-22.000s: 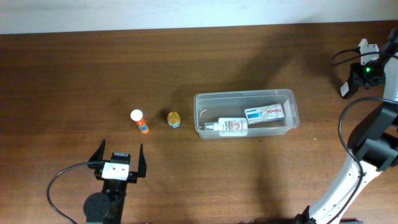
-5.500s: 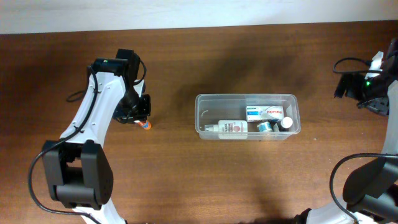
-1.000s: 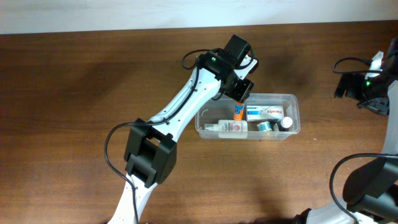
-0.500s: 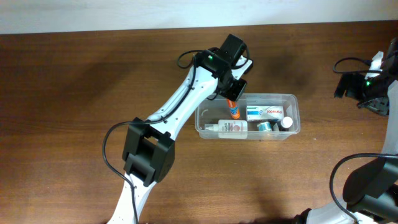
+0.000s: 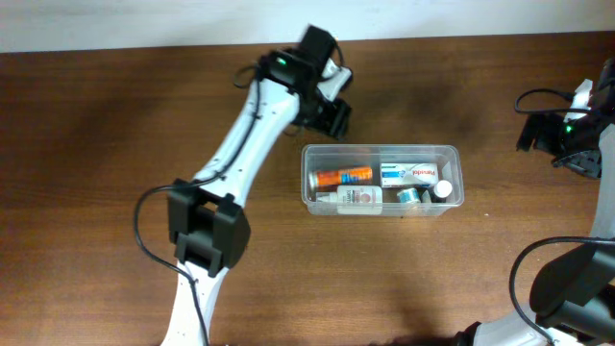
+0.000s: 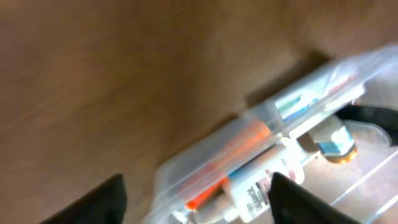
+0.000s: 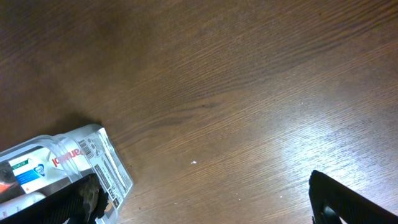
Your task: Pack container
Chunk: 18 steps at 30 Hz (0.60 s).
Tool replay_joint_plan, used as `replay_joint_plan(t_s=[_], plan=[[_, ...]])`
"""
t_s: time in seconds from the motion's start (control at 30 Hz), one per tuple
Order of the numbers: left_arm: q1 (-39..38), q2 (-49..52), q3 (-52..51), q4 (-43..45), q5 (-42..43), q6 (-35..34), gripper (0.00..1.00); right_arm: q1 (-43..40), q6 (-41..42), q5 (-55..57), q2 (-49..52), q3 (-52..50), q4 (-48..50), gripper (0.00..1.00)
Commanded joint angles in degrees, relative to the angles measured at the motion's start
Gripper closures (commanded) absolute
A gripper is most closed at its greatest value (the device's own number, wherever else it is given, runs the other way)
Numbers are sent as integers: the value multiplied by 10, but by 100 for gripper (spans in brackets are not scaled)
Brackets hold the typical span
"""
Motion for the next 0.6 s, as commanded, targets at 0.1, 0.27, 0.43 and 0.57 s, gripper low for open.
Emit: replay_joint_plan(t_s=[0.1,0.27,0.43,0.57], plan=[[23,-21,86,-42,8,19,1,-3,7,-1,0,-3,0,2],[64,-71,136,-137,-34,18,1,-3,7,-1,0,-3,0,2],[121,-146,137,-238,-45,3,1,-3,7,-1,0,-3,0,2],[151,-209,132,-252,-44,3,1,-3,7,-1,0,-3,0,2]])
